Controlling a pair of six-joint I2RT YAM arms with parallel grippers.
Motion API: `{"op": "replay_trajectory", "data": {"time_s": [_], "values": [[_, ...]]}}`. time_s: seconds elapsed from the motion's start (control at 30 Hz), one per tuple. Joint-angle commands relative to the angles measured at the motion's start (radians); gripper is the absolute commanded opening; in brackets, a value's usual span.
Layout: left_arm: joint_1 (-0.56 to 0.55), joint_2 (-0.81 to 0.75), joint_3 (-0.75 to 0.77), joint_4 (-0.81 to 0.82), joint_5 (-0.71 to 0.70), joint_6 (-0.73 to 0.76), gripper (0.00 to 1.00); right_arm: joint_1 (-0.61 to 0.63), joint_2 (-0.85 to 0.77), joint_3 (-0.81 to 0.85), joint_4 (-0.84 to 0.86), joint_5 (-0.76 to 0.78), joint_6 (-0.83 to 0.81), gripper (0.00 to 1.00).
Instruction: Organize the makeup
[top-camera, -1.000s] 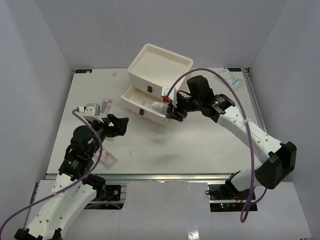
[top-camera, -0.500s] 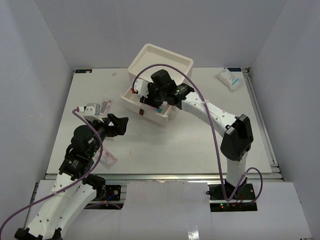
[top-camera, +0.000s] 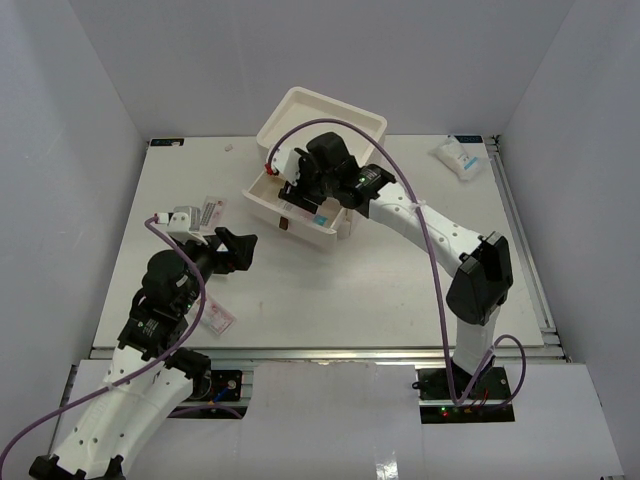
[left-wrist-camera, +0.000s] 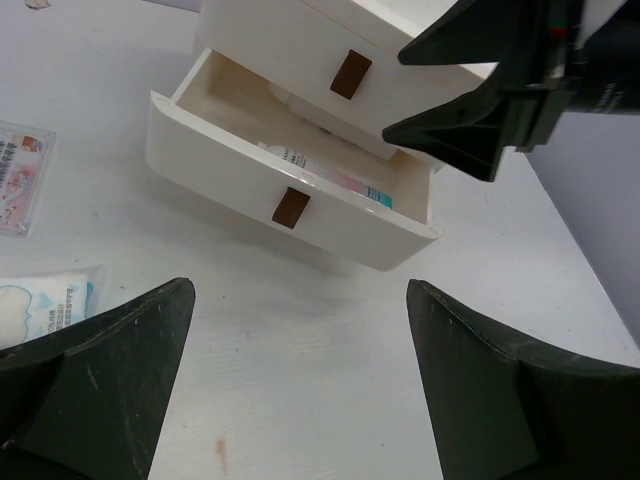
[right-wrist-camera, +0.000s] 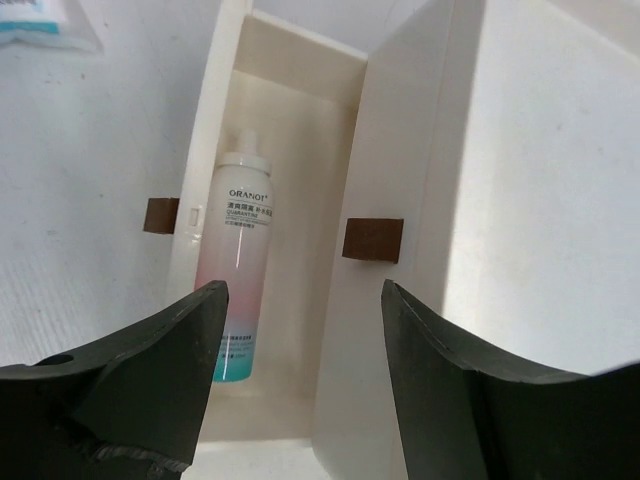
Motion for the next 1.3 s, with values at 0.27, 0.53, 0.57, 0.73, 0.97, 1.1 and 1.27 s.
{"op": "replay_trajectory", "data": {"time_s": [0.27,0.53,0.57,0.73,0.97,1.1,1.27], "values": [[0.006,0.112,-0.015,0.030,0.144,-0.032,0.90,-0.045,-0.196,0.010,-0.078,-0.189,-0.135,0.66],[0.006,0.235,-0.083,0.136,0.243,-0.179,0.69,-0.134,-0.083,0.066,-0.066,-0.184,-0.132,0.65],[0.007,0.256,-0.089,0.155,0.258,-0.189,0.68,-0.138,-0.064,0.079,-0.066,-0.183,-0.132,0.65],[0.007,0.367,-0.132,0.301,0.286,-0.262,0.57,-0.147,-0.017,0.108,-0.076,-0.206,-0.121,0.58],[0.007,0.582,-0.126,0.442,0.258,-0.269,0.43,-0.158,-0.010,0.095,-0.099,-0.232,-0.100,0.23],[0.007,0.695,-0.078,0.509,0.239,-0.260,0.42,-0.158,-0.019,0.078,-0.120,-0.287,-0.087,0.09],[0.007,0.855,0.030,0.564,0.217,-0.230,0.41,-0.158,-0.022,0.067,-0.132,-0.323,-0.071,0.08]]}}
